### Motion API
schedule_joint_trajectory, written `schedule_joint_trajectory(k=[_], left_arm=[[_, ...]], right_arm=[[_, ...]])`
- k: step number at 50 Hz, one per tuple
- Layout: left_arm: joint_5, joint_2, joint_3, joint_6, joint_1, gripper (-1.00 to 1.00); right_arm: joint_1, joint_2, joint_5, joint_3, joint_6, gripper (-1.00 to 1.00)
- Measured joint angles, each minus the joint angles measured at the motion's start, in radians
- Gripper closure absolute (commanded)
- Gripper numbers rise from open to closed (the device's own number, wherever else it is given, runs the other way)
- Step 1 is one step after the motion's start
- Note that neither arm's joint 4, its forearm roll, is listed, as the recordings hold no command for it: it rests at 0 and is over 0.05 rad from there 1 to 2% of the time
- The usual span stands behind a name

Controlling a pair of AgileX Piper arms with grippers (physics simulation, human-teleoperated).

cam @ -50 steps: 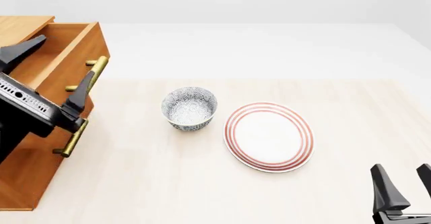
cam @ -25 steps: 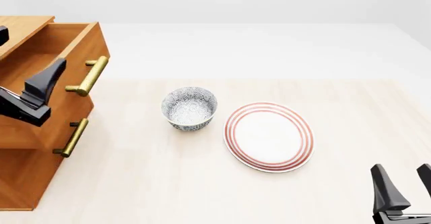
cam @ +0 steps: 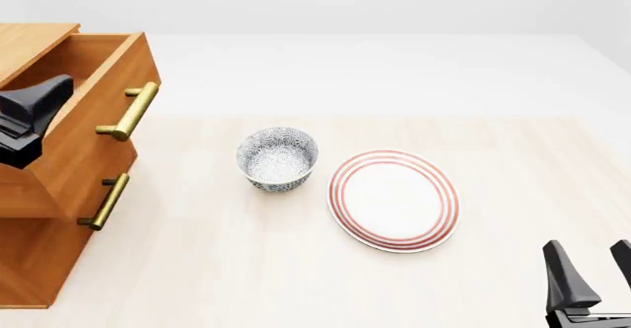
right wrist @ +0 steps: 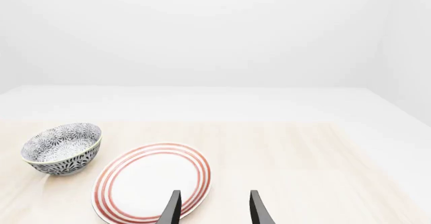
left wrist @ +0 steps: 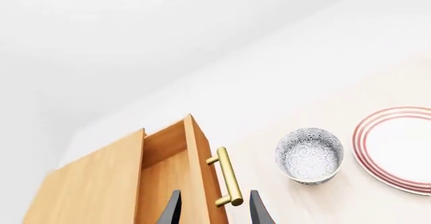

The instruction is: Open the top drawer of the cabinet.

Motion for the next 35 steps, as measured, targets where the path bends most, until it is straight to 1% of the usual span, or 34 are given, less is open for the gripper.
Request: schedule_joint_trajectory(k=[7,15,35], left_arm=[[0.066,0.024,-0.049,-0.030,0.013,-1.00],[0.124,0.052,-0.109,-0.084,0.021,-1.00],[0.224,0.130,-0.227,-0.219,0.040,-1.00]], right_arm=[[0.000,0.000,0.000,0.000,0.000,-1.00],[0.000,0.000,0.000,0.000,0.000,-1.00],[0.000,0.000,0.000,0.000,0.000,-1.00]])
